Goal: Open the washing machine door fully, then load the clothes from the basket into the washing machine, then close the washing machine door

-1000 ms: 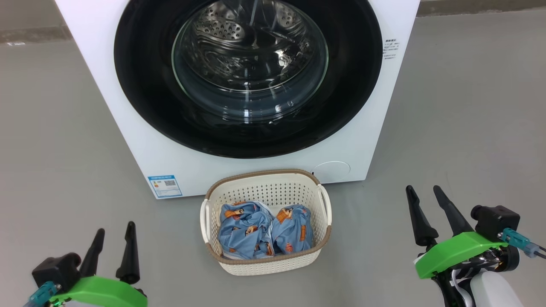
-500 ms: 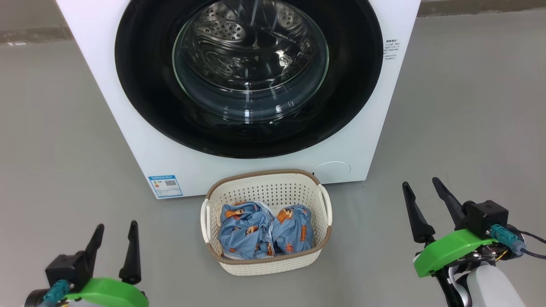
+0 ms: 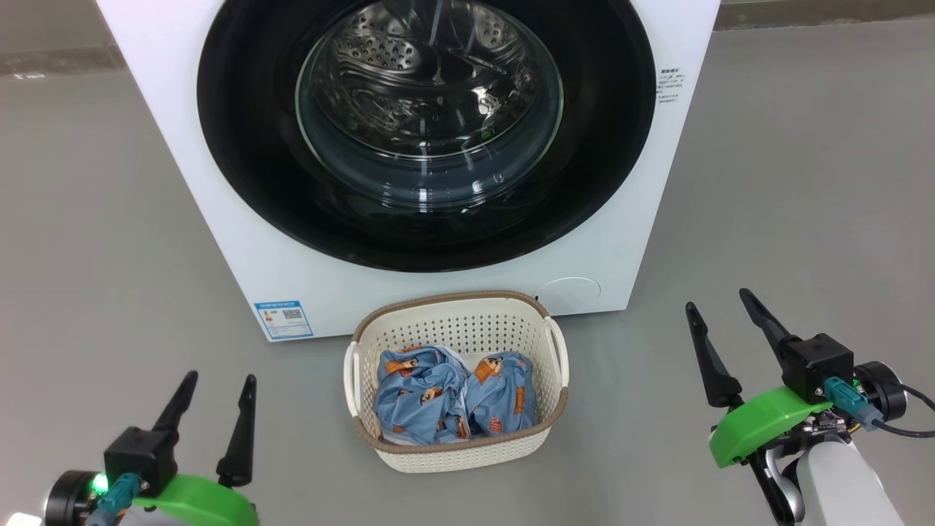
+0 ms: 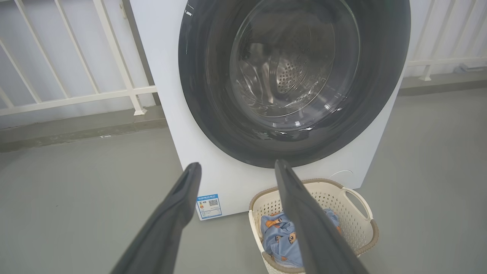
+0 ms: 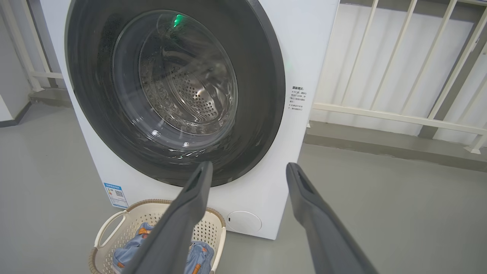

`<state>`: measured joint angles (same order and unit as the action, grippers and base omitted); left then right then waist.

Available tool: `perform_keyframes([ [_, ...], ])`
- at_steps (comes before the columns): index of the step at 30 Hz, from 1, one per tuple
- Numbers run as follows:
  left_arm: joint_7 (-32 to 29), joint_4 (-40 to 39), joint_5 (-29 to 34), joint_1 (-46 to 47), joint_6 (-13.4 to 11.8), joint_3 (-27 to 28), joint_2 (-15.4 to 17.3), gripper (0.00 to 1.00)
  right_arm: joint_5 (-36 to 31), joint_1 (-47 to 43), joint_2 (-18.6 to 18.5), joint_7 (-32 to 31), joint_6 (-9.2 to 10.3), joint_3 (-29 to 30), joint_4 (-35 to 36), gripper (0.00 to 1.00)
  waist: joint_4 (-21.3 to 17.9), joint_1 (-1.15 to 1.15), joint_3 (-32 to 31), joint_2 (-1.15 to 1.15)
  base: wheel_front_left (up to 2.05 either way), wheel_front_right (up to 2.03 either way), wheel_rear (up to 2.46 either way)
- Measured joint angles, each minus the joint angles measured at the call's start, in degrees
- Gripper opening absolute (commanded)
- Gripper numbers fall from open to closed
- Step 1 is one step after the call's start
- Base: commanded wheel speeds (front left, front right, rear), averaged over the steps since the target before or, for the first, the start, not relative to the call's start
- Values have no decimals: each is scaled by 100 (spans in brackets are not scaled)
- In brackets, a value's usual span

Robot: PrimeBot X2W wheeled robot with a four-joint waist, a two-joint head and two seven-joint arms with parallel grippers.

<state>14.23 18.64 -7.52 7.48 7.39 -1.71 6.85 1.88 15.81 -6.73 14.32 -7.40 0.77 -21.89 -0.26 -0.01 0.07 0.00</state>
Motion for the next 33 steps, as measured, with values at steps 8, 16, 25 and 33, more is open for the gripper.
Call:
perform_keyframes([
  [8, 34, 48, 8, 66, 0, 59, -5, 100, 23, -1, 62, 0, 0, 148, 1, 100, -4, 0, 15, 0, 0, 0, 0],
  [16, 34, 155, 8, 68, -5, 141, -19, 100, 80, -1, 104, -1, 0, 183, -30, 100, 3, 0, 20, 0, 0, 0, 0],
  [25, 35, 201, -81, 72, -8, 266, -80, 100, 81, -1, 109, 0, 0, 210, -27, 100, 10, 0, 28, 0, 0, 0, 0],
  [33, 35, 263, -87, 105, -15, 365, -102, 100, 146, -1, 111, -1, 0, 225, -80, 100, 1, 0, 36, 0, 0, 0, 0],
])
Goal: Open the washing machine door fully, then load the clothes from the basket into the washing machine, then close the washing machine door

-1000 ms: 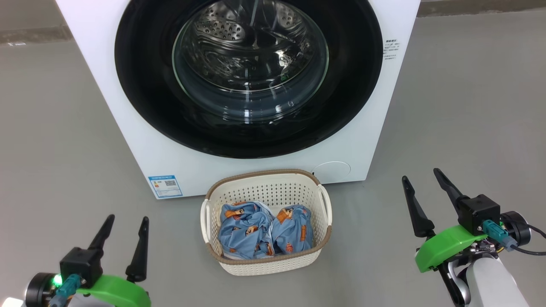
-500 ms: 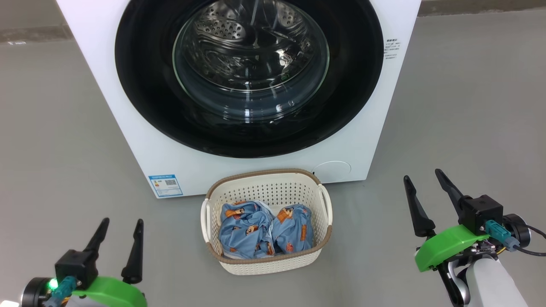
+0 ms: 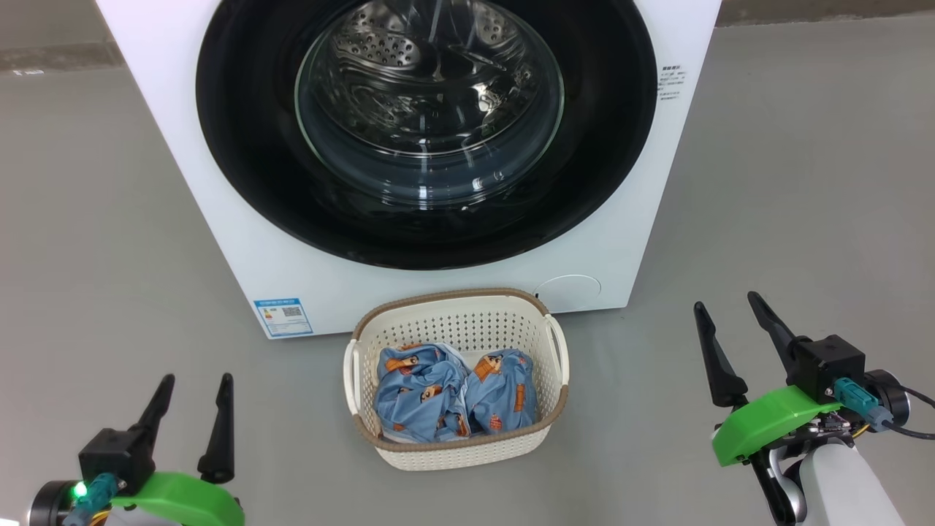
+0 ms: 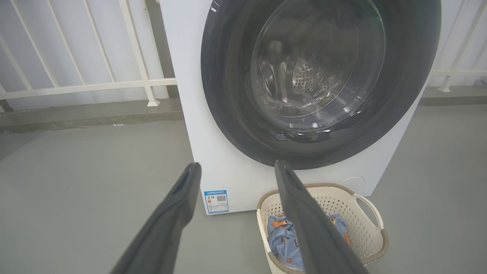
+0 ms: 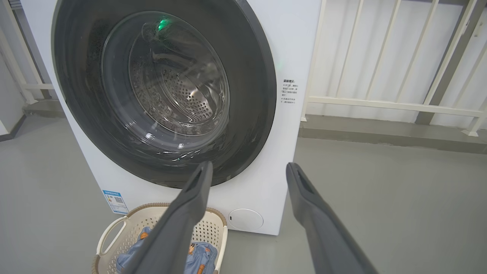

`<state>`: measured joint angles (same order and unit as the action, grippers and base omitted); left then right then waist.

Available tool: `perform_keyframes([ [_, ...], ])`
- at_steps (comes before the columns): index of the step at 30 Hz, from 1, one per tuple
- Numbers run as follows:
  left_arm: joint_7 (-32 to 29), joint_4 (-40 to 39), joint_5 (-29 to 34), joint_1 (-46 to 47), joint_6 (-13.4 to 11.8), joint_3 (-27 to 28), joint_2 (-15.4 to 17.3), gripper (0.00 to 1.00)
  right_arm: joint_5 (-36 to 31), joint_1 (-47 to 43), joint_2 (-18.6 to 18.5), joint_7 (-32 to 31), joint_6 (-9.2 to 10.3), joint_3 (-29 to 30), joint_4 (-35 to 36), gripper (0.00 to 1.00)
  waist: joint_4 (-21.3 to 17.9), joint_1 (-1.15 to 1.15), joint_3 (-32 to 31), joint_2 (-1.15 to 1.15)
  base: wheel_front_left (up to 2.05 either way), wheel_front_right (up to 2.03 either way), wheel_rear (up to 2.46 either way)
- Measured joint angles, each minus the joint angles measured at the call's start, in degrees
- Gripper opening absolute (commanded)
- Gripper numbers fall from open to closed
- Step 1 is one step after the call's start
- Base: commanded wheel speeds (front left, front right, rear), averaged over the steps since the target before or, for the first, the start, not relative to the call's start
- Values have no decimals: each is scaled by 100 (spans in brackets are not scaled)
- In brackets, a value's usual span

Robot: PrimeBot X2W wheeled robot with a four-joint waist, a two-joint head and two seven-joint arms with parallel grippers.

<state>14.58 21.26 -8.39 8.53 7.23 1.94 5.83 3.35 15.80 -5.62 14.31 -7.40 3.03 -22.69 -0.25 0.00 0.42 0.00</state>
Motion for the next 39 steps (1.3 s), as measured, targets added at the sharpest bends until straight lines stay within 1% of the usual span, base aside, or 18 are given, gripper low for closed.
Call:
perform_keyframes([
  [12, 0, 86, 8, 103, -25, 21, 25, 100, 25, 1, 13, 1, 0, 8, 13, 100, -11, 0, 33, 0, 0, 0, -1],
  [19, 0, 101, 59, 116, -25, 16, 51, 100, 25, 1, 31, 1, 0, 45, 13, 100, -20, 0, 33, 0, 30, 30, -61],
  [25, 0, 114, 59, 116, -25, 23, 51, 100, 25, 2, 24, 1, 0, 59, 5, 100, -30, 0, 37, 0, 81, 81, -161],
  [36, 0, 165, 59, 118, -24, 29, 44, 100, 26, 1, -25, 1, 0, 71, 2, 100, -34, 0, 68, 0, 121, 121, -242],
  [39, 0, 81, 59, 122, -24, 63, -1, 100, 35, 1, -29, 1, 0, 92, 4, 100, -27, 0, 82, 0, 110, 110, -219],
])
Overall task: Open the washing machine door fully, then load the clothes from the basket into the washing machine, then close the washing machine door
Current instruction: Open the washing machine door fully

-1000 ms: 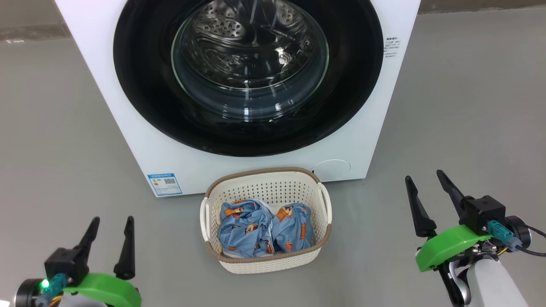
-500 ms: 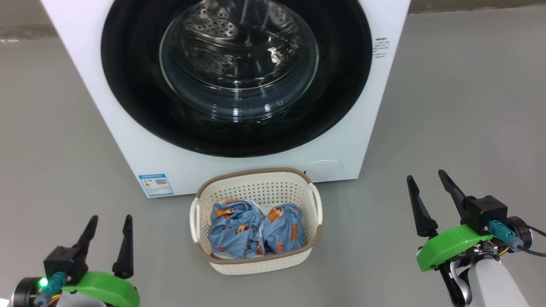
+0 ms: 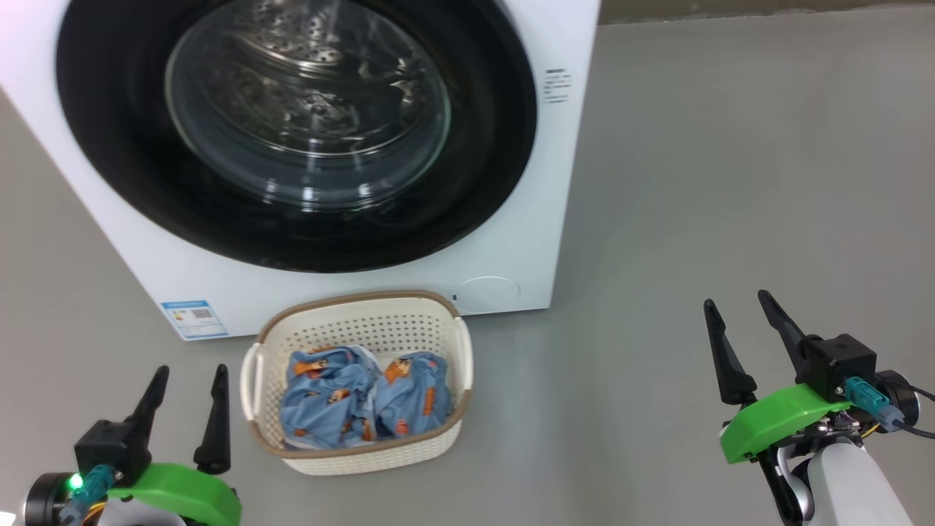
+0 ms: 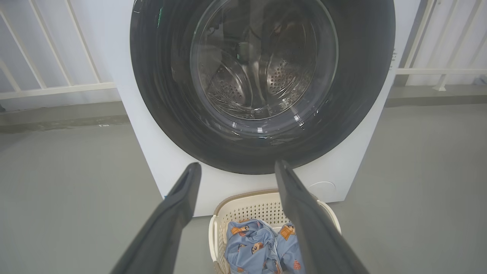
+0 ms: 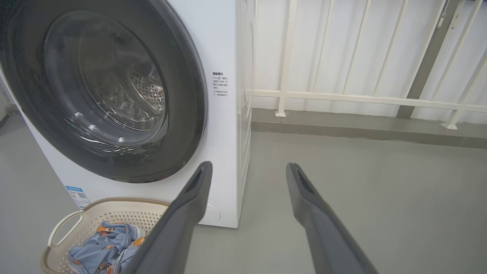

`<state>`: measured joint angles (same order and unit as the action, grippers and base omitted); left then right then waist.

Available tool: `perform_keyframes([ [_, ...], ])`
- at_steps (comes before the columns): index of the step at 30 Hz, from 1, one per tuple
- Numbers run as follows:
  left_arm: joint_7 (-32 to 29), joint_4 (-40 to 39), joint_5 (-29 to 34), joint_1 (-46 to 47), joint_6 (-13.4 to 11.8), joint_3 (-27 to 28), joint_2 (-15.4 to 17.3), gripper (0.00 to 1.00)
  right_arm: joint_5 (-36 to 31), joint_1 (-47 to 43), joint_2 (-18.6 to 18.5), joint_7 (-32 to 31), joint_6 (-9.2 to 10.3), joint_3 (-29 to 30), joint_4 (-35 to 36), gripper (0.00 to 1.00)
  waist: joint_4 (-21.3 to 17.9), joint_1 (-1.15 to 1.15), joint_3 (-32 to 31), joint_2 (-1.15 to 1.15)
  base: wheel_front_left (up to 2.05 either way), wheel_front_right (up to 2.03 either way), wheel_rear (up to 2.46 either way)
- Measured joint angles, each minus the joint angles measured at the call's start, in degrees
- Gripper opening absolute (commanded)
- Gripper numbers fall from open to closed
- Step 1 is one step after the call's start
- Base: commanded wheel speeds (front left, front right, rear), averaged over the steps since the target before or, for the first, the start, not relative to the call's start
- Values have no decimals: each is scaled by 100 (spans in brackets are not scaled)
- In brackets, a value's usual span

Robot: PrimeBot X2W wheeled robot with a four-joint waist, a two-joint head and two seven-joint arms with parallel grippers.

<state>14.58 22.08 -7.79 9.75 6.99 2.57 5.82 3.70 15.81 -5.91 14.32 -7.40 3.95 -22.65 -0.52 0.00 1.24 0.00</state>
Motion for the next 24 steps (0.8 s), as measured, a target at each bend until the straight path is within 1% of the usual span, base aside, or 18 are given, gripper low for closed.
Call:
perform_keyframes([
  [5, 3, -105, 0, -1, 0, 1, -29, 100, 0, 0, -1, 0, 0, 16, 20, 100, 7, 0, 23, 0, 78, 78, -156],
  [9, 3, -212, 1, -9, 2, 0, -33, 100, 15, 0, -1, 0, 0, 16, 38, 100, 24, 0, 45, 0, 43, 43, -86],
  [24, 3, -339, 45, -69, 9, 60, -85, 100, 46, 0, 7, 0, 0, 10, 47, 100, 42, 0, 8, 0, 3, 3, -6],
])
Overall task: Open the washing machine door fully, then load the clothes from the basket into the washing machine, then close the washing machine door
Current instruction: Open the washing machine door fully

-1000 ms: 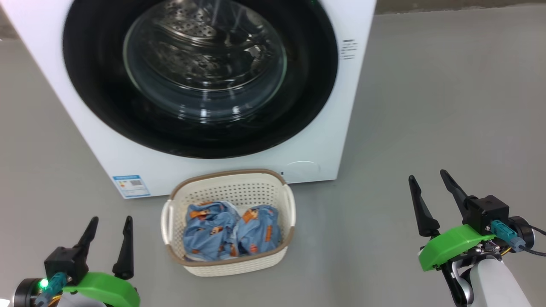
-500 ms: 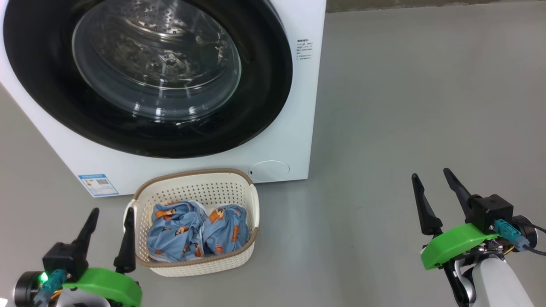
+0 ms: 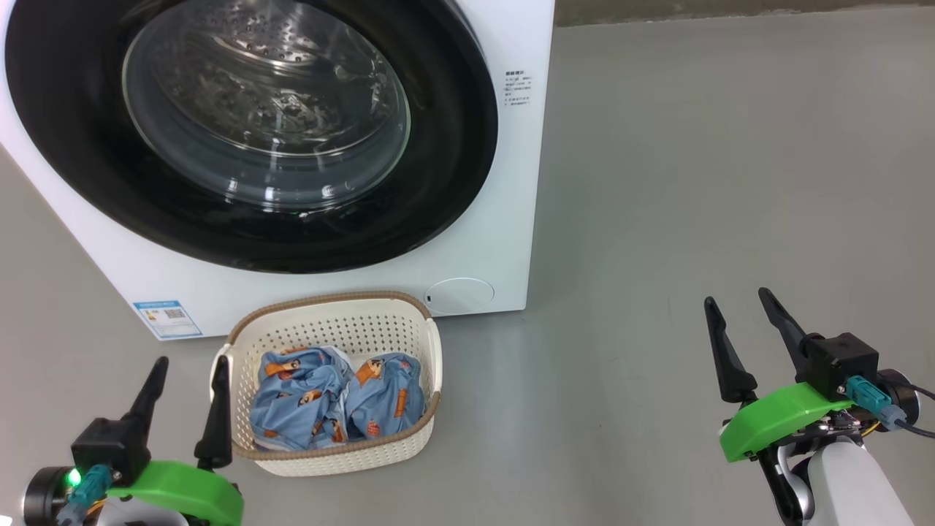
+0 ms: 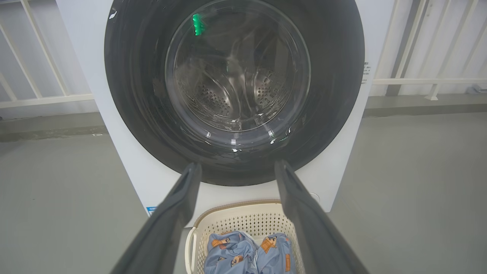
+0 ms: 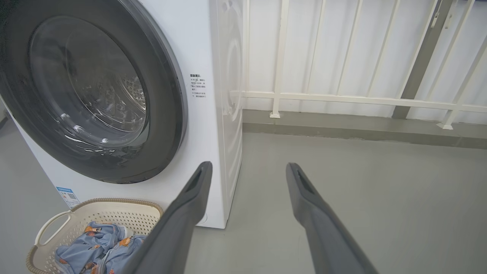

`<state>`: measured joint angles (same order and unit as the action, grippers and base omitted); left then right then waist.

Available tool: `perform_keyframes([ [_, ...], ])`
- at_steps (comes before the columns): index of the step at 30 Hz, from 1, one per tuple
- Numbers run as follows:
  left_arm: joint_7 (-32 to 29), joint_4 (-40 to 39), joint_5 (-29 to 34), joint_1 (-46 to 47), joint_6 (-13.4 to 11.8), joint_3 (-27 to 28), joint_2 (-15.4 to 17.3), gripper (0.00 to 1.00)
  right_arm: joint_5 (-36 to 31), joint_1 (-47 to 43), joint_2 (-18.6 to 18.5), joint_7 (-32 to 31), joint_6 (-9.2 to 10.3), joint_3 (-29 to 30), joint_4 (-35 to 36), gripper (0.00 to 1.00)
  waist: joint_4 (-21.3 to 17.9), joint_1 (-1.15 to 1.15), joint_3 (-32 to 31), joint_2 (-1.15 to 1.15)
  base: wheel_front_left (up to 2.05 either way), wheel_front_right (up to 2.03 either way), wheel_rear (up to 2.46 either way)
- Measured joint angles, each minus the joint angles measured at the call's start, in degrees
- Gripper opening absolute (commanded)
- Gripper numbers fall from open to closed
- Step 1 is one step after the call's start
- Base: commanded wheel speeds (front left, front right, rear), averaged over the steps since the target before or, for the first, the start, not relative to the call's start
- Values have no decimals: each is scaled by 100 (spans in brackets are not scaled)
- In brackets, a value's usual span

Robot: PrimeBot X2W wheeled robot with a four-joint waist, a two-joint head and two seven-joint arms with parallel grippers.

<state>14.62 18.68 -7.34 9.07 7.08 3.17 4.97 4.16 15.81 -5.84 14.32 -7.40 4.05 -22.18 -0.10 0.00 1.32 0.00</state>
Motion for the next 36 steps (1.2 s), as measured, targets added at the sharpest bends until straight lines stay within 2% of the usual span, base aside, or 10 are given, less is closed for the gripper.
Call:
perform_keyframes([
  [11, 0, -153, 51, -7, 9, -16, -37, 100, 25, 12, 34, 0, 0, 159, 36, 100, 80, 0, 67, 0, 0, 0, 0],
  [16, 0, -252, 51, -109, 24, -37, -99, 100, 349, 223, 56, 0, 0, 390, 44, 100, 141, 0, 140, 0, 0, 0, 0],
  [26, 0, -285, 52, -213, 24, -99, -111, 100, 1356, 1056, 83, 0, 0, 876, -18, 100, 250, 0, 257, 0, 0, 0, 0],
  [31, 0, -286, 52, -225, 24, -144, -141, 100, 2064, 1522, 75, -22, 0, 1245, -178, 100, 318, 0, 320, 0, 0, 0, 0],
  [32, 0, -286, 52, -225, 25, -155, -143, 100, 2202, 1606, 73, -58, 0, 1333, -207, 91, 330, 0, 337, 0, 0, 0, 0],
  [33, 0, -287, 51, -225, 24, -165, -146, 100, 2409, 1701, 87, -114, 0, 1457, -256, 49, 344, 0, 357, 0, 0, 0, 0],
  [35, 0, -288, 51, -222, 25, -192, -160, 100, 2760, 1863, 94, -212, 0, 1649, -353, 0, 376, 0, 399, 0, 0, 0, 0],
  [36, 0, -288, 51, -221, 25, -211, -174, 100, 2927, 1939, 109, -254, 0, 1758, -412, 0, 395, 0, 418, 0, 0, 0, 0],
])
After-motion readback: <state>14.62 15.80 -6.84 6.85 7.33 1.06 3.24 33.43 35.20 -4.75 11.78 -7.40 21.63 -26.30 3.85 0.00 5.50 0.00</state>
